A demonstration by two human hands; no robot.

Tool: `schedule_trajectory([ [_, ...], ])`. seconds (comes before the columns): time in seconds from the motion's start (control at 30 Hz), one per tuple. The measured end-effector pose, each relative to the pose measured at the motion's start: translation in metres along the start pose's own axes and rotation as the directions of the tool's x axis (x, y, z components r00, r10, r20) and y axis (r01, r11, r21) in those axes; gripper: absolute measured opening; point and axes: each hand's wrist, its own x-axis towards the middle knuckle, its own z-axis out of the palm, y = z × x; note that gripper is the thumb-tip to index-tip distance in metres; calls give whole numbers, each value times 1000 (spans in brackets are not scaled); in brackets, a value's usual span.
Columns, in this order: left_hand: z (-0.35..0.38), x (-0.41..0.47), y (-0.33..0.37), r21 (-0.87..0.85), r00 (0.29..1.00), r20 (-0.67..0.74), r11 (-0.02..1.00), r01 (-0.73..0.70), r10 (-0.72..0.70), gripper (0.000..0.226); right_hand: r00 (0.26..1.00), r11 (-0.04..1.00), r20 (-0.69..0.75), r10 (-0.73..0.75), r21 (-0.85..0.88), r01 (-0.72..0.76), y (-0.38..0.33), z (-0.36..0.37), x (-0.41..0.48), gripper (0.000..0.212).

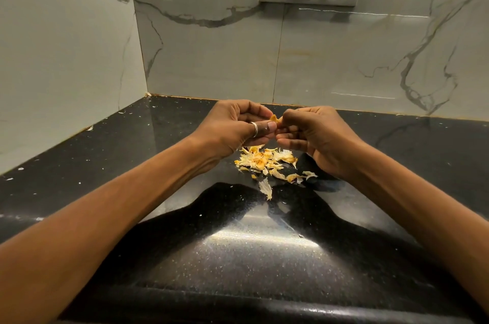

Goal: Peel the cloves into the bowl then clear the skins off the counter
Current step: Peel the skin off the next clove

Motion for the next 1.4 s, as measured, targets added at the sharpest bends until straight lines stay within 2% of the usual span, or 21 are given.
schedule_trajectory([
  [0.2,-8,4,6,-191,995,-96,981,-14,-5,17,1000,996,-15,-16,-91,15,3,-1,0,17],
  [0.43,-9,6,1,-150,995,-95,988,21,-36,17,996,982,10,-92,-165,92,5,2,0,18],
  [0.67,-7,7,-1,-118,995,-85,992,39,-49,15,976,937,-12,-215,-284,203,7,-1,1,5],
  [0.77,-7,8,-2,-111,995,-81,993,49,-58,14,952,894,-18,-305,-351,280,7,-4,3,14],
  [0.87,-6,8,-1,-102,995,-82,993,55,-64,14,943,870,15,-333,-379,314,6,-6,3,19],
  [1.07,-7,8,1,-132,994,-19,986,101,-105,16,951,901,94,-296,-304,310,8,-5,5,23],
  [1.2,-8,6,3,-123,989,52,982,146,-140,22,939,897,132,-318,-277,343,6,-9,4,25],
  [1.4,-8,4,5,-92,985,84,983,160,-153,23,924,891,182,-335,-257,374,4,-10,4,20],
])
